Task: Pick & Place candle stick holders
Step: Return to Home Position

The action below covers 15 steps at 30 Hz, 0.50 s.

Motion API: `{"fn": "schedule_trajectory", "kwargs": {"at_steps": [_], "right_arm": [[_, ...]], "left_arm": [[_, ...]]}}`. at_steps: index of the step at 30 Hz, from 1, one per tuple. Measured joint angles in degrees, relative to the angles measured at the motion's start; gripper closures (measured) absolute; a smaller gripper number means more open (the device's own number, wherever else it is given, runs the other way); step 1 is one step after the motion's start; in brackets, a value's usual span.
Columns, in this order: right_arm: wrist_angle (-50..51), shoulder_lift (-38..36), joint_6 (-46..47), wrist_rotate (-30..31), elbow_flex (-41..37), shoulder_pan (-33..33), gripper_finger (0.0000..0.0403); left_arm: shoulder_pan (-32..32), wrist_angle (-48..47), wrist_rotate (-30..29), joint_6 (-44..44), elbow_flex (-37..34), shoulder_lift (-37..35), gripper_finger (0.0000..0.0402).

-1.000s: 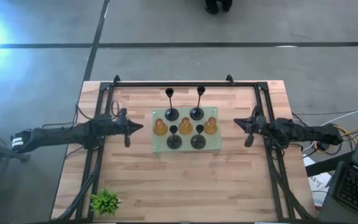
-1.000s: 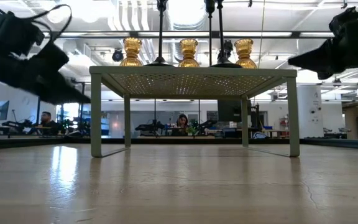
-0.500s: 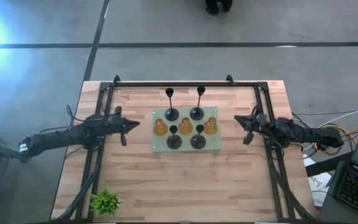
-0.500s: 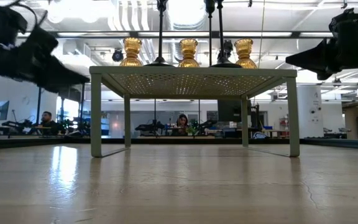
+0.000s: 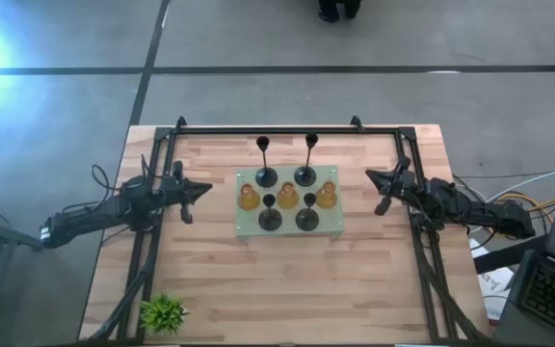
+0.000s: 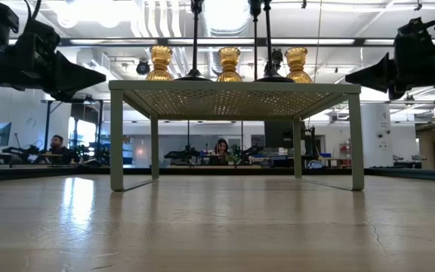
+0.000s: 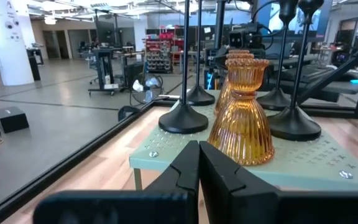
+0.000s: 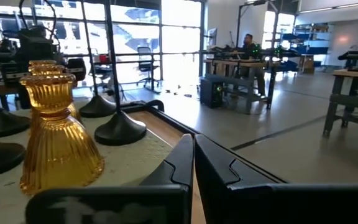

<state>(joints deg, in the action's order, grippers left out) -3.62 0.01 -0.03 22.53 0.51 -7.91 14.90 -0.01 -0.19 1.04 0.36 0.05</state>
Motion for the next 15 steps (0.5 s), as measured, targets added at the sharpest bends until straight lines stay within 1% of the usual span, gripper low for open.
{"fn": "schedule_trajectory", "kwargs": {"at_steps": [15], "right_arm": [[0.0, 0.1, 0.0, 0.1, 0.0, 0.0, 0.0394]], "left_arm": [[0.0, 0.4, 0.0, 0.0, 0.3, 0.1, 0.0388]]}}
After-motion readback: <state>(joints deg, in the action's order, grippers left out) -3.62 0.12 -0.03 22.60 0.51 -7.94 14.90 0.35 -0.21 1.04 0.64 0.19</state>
